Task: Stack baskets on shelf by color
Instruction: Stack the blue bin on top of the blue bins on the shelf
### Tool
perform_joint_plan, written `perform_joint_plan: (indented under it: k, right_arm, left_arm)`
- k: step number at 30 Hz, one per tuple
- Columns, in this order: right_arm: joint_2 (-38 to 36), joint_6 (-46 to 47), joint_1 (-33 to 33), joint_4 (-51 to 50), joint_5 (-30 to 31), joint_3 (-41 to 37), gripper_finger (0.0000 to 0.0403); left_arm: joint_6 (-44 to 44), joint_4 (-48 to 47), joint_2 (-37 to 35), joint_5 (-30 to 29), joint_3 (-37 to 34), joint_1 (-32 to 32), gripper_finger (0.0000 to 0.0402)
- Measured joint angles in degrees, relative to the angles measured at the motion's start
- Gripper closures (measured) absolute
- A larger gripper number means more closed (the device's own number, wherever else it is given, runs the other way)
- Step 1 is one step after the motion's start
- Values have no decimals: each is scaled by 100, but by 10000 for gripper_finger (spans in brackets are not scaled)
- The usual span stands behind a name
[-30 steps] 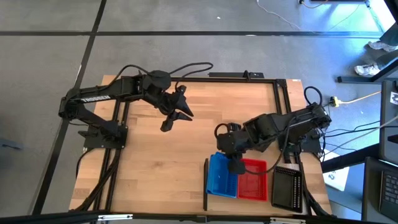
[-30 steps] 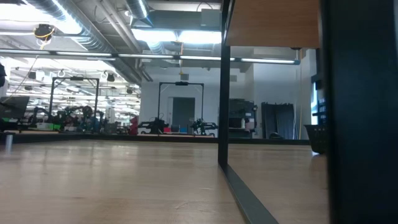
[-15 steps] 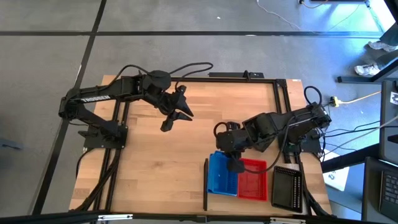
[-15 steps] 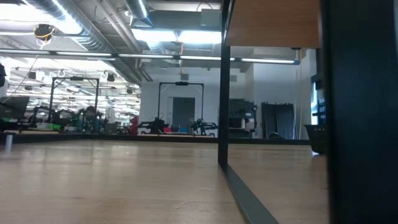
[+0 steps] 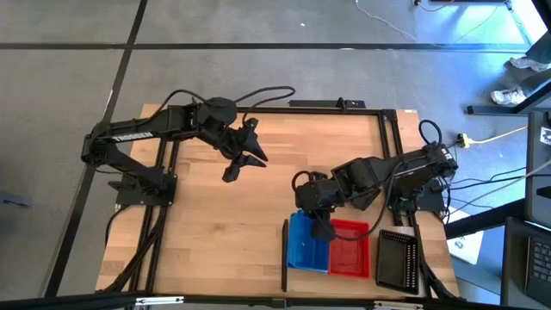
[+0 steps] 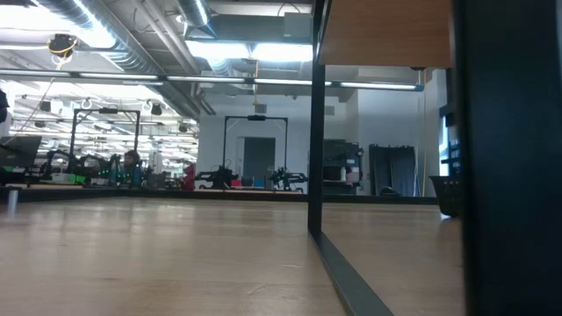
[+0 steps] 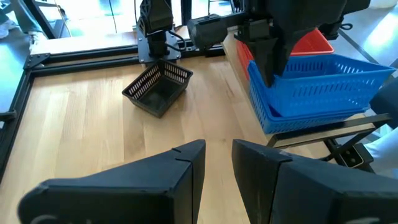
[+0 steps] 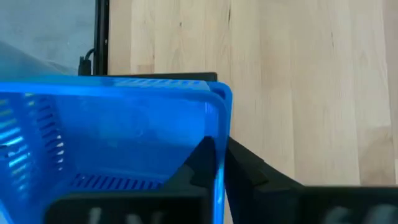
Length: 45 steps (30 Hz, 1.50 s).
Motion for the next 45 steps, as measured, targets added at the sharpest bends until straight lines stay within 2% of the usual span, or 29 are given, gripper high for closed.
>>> perform_joint_plan:
  k: [2, 16, 25, 31, 40, 45]
  right_arm:
    - [0, -27, -2, 44, -13, 0, 392]
    - [-9, 147, -146, -5, -439, 48, 399]
    - [-28, 414, -269, -237, -469, 506, 399]
    - [-28, 882, -589, -713, -1127, 804, 400]
    - [-33, 828, -947, -887, -2474, 866, 400]
    - [-26, 612, -1020, -900, -2430, 807, 400]
  left_arm:
    - [0, 0, 0, 0, 0, 0, 330]
    - [111, 0, 0, 4, 0, -2, 330]
    - [120, 0, 0, 4, 0, -2, 330]
    - [130, 0, 0, 4, 0, -2, 330]
    - [142, 0, 0, 4, 0, -2, 330]
    - [144, 0, 0, 4, 0, -2, 330]
